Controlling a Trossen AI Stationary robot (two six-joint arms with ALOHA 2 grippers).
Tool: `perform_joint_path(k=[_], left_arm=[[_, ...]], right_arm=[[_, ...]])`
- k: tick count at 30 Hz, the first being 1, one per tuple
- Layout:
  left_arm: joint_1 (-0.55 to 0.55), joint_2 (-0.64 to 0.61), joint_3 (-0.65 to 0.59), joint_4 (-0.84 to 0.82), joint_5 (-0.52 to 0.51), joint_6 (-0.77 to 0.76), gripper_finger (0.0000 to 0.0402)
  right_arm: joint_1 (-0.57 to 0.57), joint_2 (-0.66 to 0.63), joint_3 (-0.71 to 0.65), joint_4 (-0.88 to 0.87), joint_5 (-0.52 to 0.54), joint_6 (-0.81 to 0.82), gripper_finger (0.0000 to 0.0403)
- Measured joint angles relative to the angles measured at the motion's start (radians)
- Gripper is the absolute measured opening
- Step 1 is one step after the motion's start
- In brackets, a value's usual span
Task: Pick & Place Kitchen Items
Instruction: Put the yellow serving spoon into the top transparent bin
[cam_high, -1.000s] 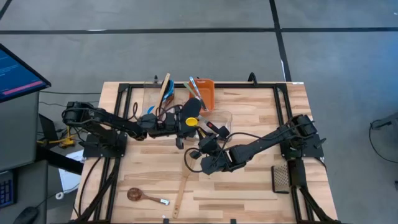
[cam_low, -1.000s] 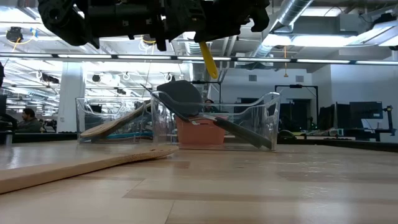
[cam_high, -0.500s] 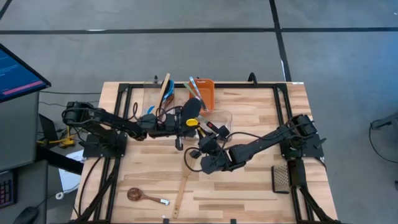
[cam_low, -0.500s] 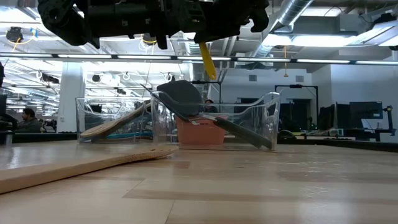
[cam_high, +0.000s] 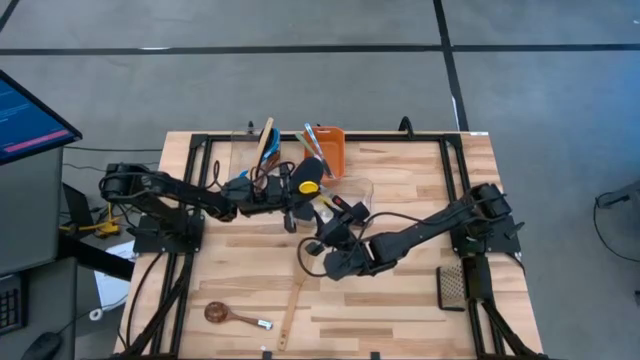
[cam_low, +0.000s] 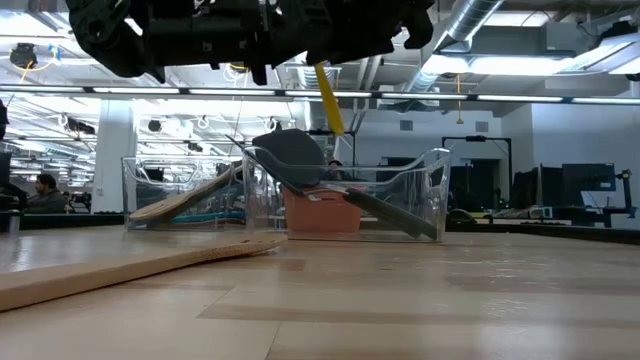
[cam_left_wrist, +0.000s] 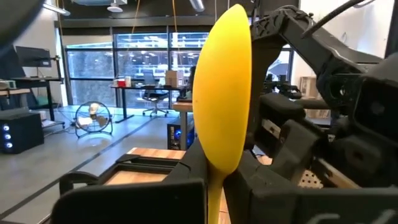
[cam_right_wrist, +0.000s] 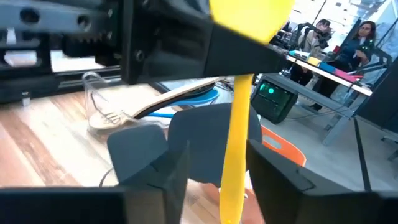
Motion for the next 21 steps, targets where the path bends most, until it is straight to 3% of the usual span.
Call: perform_joint_path(k=[10, 21], left_arm=[[0.041, -0.049, 0.0, -0.066, 0.041, 0.0, 0.0003], [0.117, -0.321, -0.001, -0.472, 0.041, 0.062, 0.0003]], right_arm=[[0.072, -0.111, 0.0, -0.062, 0.0, 0.0, 0.026], [0.2, -0.22, 0.0, -0.199, 0.006, 0.028, 0.0262]])
